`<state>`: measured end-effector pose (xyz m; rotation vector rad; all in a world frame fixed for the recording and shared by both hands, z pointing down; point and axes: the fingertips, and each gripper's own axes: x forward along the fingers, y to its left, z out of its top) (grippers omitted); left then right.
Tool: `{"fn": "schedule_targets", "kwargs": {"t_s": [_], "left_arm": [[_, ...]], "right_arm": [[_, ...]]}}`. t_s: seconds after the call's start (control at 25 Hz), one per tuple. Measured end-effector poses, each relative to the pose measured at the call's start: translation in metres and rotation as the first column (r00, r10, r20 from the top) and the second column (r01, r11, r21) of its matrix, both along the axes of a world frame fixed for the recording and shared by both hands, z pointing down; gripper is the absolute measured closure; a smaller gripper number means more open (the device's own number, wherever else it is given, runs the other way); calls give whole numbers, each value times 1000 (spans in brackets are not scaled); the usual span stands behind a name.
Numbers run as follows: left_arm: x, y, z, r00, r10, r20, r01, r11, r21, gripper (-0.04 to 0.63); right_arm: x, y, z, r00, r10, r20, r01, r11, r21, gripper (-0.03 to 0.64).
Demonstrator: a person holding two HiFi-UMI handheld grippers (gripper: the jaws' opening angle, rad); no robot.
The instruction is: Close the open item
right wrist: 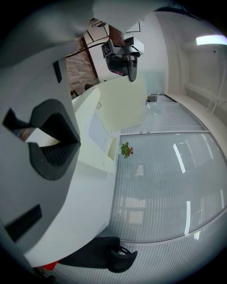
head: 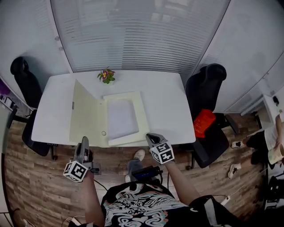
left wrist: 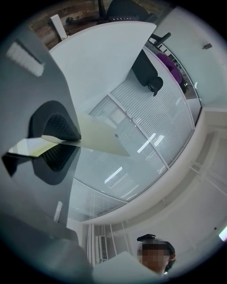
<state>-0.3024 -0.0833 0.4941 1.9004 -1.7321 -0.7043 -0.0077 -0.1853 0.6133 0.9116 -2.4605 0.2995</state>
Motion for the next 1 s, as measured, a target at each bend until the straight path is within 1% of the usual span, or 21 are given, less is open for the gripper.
{"fn": "schedule_targets", "kwargs": {"t_s": [0.16, 0.44, 0.6, 0.76, 1.0], "left_arm": [[9, -1, -5, 1000, 24, 17, -24, 1000, 8, 580], [24, -4, -11, 997, 79, 24, -80, 996, 26, 574], [40, -9, -16, 991, 128, 38, -129, 991, 35, 569], [55, -14, -20, 983, 170, 75, -172, 985, 30, 566], [67, -18, -21, 975, 206, 84, -209, 977, 33, 561]], "right_arm": [[-1, -1, 0, 1000, -7, -9, 7, 1000, 7, 615], [-1, 0, 0, 1000, -9, -20, 9, 1000, 16, 615], [-1, 1, 0, 1000, -12, -28, 12, 1000, 13, 615], [-1, 1, -1, 1000, -13, -28, 14, 1000, 13, 615], [-2, 1, -1, 999, -18, -28, 18, 1000, 17, 615]]}}
